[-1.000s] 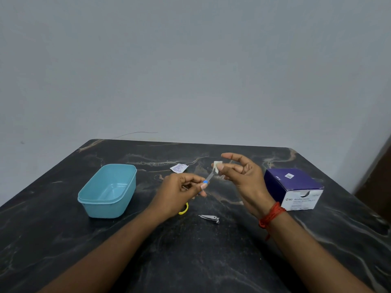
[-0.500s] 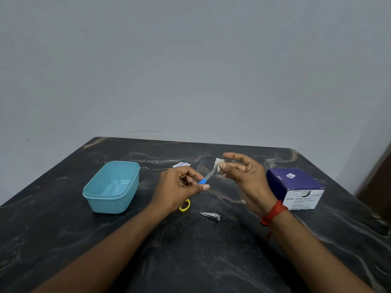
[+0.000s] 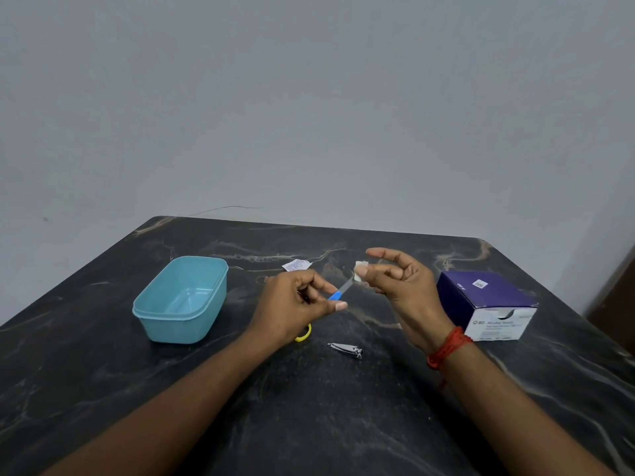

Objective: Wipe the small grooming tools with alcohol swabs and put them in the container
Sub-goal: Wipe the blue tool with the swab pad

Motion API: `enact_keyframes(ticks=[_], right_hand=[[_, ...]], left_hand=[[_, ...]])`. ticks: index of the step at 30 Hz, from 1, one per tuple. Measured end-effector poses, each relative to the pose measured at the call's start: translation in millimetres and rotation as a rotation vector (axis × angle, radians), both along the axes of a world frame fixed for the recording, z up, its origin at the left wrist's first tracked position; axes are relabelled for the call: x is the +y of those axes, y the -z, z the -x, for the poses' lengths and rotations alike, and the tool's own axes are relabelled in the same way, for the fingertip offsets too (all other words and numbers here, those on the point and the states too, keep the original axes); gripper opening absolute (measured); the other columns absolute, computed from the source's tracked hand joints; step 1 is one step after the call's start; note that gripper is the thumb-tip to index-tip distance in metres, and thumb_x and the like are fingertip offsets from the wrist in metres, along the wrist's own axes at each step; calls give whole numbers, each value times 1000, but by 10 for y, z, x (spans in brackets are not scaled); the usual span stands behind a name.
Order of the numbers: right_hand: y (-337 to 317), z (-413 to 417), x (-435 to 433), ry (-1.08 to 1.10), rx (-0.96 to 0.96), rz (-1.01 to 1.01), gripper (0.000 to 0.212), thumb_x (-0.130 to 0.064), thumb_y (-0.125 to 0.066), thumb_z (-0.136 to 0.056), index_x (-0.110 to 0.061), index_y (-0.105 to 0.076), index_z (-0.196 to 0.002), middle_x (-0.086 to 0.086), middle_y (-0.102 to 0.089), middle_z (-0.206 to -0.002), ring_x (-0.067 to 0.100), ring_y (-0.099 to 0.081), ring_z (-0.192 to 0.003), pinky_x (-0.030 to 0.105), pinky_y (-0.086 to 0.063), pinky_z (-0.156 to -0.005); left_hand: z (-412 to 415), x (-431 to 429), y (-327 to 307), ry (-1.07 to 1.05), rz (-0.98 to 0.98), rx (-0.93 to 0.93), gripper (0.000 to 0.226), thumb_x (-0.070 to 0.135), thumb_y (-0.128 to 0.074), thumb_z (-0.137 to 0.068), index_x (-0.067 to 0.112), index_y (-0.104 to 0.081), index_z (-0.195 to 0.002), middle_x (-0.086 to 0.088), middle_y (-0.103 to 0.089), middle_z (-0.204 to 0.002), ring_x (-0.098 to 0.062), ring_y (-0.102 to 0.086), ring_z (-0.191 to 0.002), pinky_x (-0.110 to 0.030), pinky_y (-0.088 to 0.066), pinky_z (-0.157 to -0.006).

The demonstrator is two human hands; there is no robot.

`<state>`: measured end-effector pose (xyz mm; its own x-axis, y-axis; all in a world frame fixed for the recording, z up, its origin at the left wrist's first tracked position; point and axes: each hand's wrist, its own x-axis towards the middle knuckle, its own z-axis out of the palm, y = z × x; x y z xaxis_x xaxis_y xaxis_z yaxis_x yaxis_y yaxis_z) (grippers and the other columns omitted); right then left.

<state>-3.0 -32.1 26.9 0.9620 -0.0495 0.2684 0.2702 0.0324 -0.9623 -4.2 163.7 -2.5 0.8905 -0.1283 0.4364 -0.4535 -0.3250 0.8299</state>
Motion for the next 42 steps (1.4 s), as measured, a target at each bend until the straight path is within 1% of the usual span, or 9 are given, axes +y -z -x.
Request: enact_keyframes(ticks=[7,12,15,20,25,27,31,38,42], right_hand=[[6,-8,-8,-31,-4,25,39,-17,-78,-79,-17,-66,-116,11,-78,-96,28,-72,-101,42,-52,-90],[-6,11,-4,-12,9,-24,52,-22,-83,-66,-14,-66,-115,12,-78,-92,23,-73,-98,39,-54,-92],[-8,7,-8,-11,12,-33,52,-21,-83,-67,-13,-65,-115,12,-78,-91,21,-73,-99,35,-54,-91],[9,-15,-10,-8,2,-4,39,-9,-78,-80,-16,-65,-116,12,-78,-94,26,-73,-99,38,-54,-92],[-8,-13,-29,43,15,-42,47,-14,-83,-72,-13,-65,-116,11,-78,-89,20,-75,-88,31,-54,-82],[-11,-12,-22,57,25,-48,52,-19,-85,-67,-13,-65,-114,10,-78,-86,15,-74,-84,27,-51,-78],[-12,-11,-15,47,25,-52,48,-15,-83,-72,-13,-65,-116,10,-78,-90,16,-75,-87,23,-52,-76],[35,26,60,33,34,-27,43,-11,-82,-75,-12,-66,-115,6,-78,-80,7,-72,-74,16,-52,-68],[109,47,161,-44,51,-32,43,-7,-81,-75,-8,-65,-114,13,-77,-84,19,-75,-81,24,-56,-73]], left_hand=[[-9,12,1,1,22,-1,21,27,-90,-69,19,-77,-84,-2,-68,-60,-2,-50,-48,-18,-41,-51],[9,1,-10,4,20,0,22,26,-90,-68,18,-77,-85,-1,-69,-60,2,-49,-47,-13,-39,-51],[18,-4,-15,4,4,-5,24,25,-91,-67,17,-77,-85,4,-68,-58,3,-51,-47,-11,-39,-51],[-19,14,2,40,13,60,27,27,-92,-64,22,-79,-87,1,-73,-66,-6,-62,-58,-25,-53,-61],[-49,15,31,49,30,106,27,25,-91,-65,19,-80,-89,3,-77,-75,-11,-72,-70,-25,-58,-71],[-50,13,37,35,26,112,25,25,-91,-66,19,-80,-88,3,-77,-75,-16,-74,-74,-30,-61,-74],[-41,17,27,8,40,113,21,25,-90,-68,20,-80,-85,1,-76,-73,-23,-73,-75,-37,-61,-76],[-3,12,-29,2,135,155,19,24,-90,-68,18,-79,-83,-4,-76,-71,-16,-72,-67,-34,-60,-73],[22,11,-52,12,175,156,15,20,-88,-71,18,-78,-82,-4,-77,-72,-13,-71,-65,-29,-60,-70]])
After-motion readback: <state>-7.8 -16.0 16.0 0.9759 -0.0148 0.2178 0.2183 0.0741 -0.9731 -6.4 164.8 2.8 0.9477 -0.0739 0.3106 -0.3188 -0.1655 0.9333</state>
